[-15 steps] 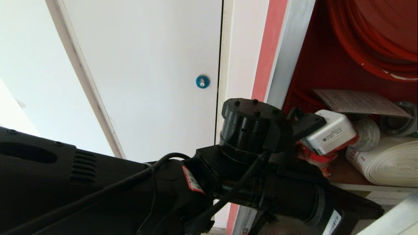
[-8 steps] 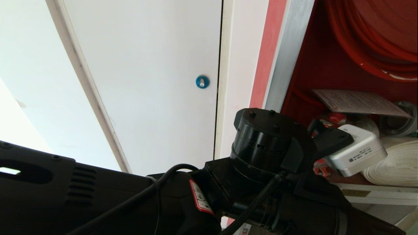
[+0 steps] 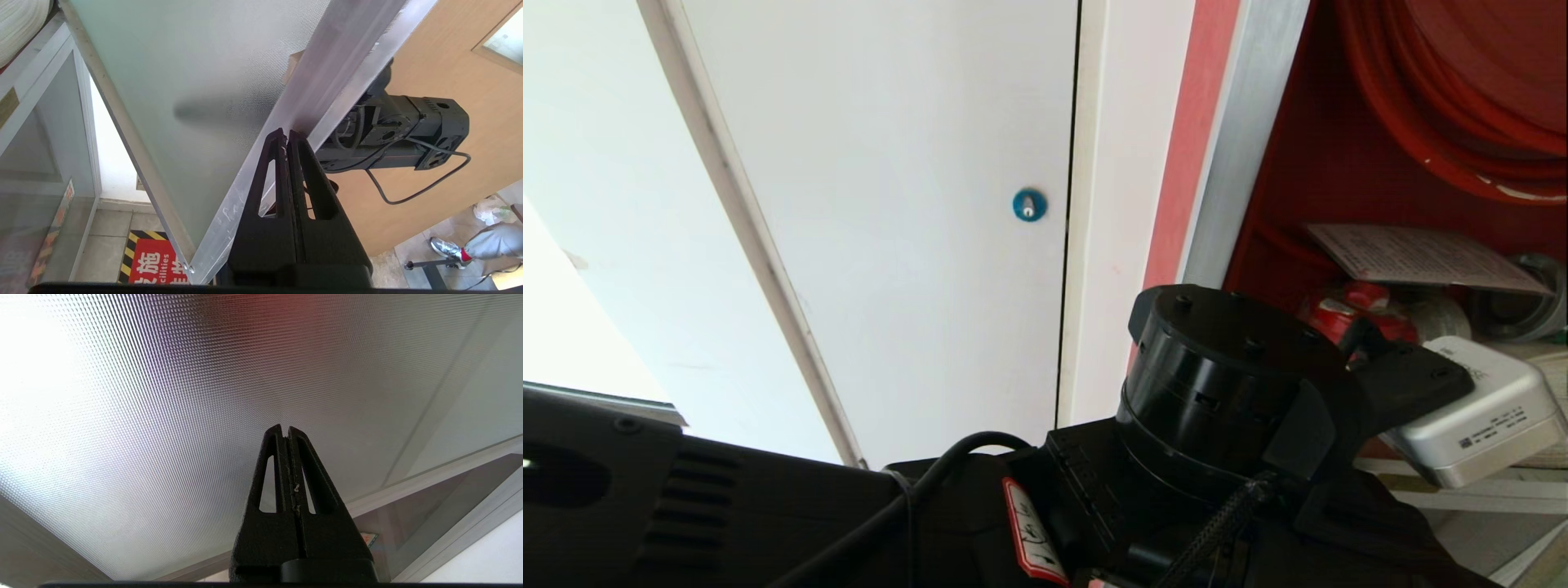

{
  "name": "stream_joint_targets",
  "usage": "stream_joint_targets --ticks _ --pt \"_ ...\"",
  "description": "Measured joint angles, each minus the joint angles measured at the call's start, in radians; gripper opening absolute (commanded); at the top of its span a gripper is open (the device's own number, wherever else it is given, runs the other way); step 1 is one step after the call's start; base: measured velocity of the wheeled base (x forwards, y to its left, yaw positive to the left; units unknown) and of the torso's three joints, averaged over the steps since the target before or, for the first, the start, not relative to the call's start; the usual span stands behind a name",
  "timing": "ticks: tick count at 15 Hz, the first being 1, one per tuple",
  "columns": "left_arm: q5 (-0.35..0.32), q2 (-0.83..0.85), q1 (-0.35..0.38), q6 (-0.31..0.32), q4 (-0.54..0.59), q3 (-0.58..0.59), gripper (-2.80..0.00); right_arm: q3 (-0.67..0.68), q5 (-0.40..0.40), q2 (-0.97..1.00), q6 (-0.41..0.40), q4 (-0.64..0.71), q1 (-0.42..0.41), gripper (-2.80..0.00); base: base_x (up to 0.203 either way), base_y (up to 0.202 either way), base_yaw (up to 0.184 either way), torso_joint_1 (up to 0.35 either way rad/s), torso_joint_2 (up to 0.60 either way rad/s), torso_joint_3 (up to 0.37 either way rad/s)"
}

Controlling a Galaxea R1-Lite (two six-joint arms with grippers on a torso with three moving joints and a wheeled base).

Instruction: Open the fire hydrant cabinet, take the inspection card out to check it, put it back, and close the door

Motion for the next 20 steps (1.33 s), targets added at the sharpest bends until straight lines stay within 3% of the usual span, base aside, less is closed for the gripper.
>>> stream_joint_targets --ticks 7,11,15,20 --pt "0.003 0.003 0.037 0.001 -0.001 0.015 -2.8 0.0 0.0 0.0 0.0 0.0 0.0 -2.8 0.0 0.0 0.0 0.0 0.0 0.0" --pt "0.003 0.0 0.146 0.005 -0.003 0.059 -2.8 0.0 0.0 0.0 0.0 0.0 0.001 -2.8 0.0 0.0 0.0 0.0 0.0 0.0" --pt "0.003 -0.063 0.298 0.027 -0.003 0.204 -2.8 0.0 0.0 0.0 0.0 0.0 0.0 -2.8 0.0 0.0 0.0 0.0 0.0 0.0" --pt "0.008 -0.248 0.471 0.117 -0.003 0.487 -2.8 0.0 0.0 0.0 0.0 0.0 0.001 -2.8 0.0 0.0 0.0 0.0 0.0 0.0"
